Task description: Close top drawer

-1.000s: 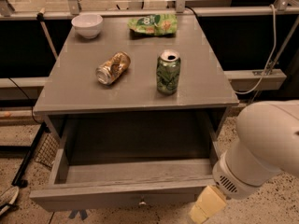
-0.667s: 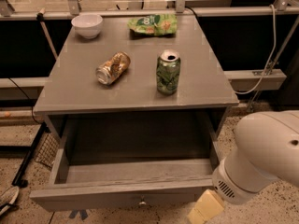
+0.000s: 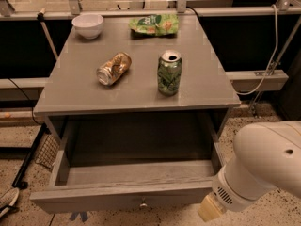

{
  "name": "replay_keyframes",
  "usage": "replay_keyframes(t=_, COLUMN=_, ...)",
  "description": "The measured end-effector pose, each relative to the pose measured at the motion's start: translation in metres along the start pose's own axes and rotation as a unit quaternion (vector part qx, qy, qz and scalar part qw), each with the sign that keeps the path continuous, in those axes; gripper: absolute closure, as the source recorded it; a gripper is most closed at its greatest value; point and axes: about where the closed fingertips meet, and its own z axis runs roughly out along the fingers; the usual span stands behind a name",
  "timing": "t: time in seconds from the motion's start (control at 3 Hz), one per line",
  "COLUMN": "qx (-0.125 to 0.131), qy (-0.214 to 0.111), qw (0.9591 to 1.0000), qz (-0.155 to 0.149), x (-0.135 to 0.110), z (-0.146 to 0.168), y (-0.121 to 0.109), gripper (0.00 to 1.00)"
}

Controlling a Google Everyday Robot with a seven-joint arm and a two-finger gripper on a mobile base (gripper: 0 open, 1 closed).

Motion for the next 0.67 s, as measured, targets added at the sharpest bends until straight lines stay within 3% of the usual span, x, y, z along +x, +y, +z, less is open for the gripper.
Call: replay_keyframes(t=0.67, qx=-0.011, qy=-0.029, qw=0.9995, qz=0.0, x=0.001, z=0.026, y=-0.006, gripper=0.93)
